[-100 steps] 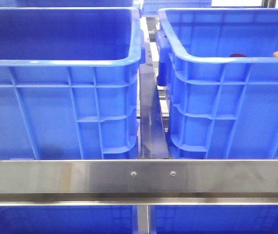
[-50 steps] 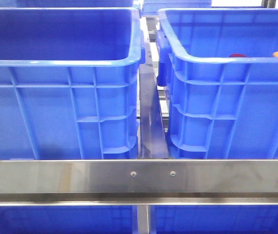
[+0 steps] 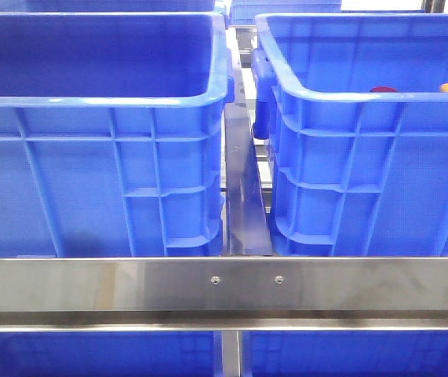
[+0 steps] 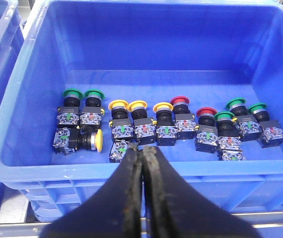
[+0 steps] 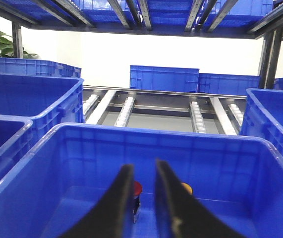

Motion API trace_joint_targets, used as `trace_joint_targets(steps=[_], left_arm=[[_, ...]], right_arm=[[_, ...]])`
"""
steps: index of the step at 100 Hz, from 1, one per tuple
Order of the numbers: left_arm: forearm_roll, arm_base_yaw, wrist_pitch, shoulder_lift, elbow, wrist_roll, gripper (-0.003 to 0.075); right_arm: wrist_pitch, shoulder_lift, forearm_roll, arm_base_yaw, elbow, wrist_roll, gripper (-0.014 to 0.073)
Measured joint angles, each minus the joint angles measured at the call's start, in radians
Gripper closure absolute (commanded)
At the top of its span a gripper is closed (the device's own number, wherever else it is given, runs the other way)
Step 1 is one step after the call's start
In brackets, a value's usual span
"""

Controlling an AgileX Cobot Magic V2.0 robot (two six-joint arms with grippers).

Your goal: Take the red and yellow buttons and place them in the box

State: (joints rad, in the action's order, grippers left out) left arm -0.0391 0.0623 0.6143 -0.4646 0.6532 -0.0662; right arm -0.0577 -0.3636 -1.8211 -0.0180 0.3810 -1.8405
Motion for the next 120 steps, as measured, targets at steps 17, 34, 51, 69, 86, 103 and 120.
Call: trace_joint_targets(steps=[17,34,51,69,86,103,120], left_arm=[[0.0,0.0,0.0,0.0,0.0,0.0,0.0739],[0.0,0.0,0.0,0.0,0.0,0.0,0.0739],[0.0,0.0,0.0,0.0,0.0,0.0,0.0739],[0.0,0.0,0.0,0.0,0.0,0.0,0.0739],[0.0,0.0,0.0,0.0,0.0,0.0,0.0739],[0.0,0.0,0.0,0.0,0.0,0.0,0.0739],[0.0,0.0,0.0,0.0,0.0,0.0,0.0739]], right_arm=[[0.0,0.0,0.0,0.0,-0.001,0.0,0.0662],[0.0,0.0,0.0,0.0,-0.001,0.0,0.0662],[0.0,0.0,0.0,0.0,-0.001,0.002,0.0662],[0.0,0.0,0.0,0.0,-0.001,0.002,0.0662],[0.0,0.0,0.0,0.0,-0.001,0.002,0.0662],[0.0,0.0,-0.002,0.0,-0.001,0.002,0.0662],[0.0,0.0,-0.002,0.0,-0.001,0.002,0.0662]])
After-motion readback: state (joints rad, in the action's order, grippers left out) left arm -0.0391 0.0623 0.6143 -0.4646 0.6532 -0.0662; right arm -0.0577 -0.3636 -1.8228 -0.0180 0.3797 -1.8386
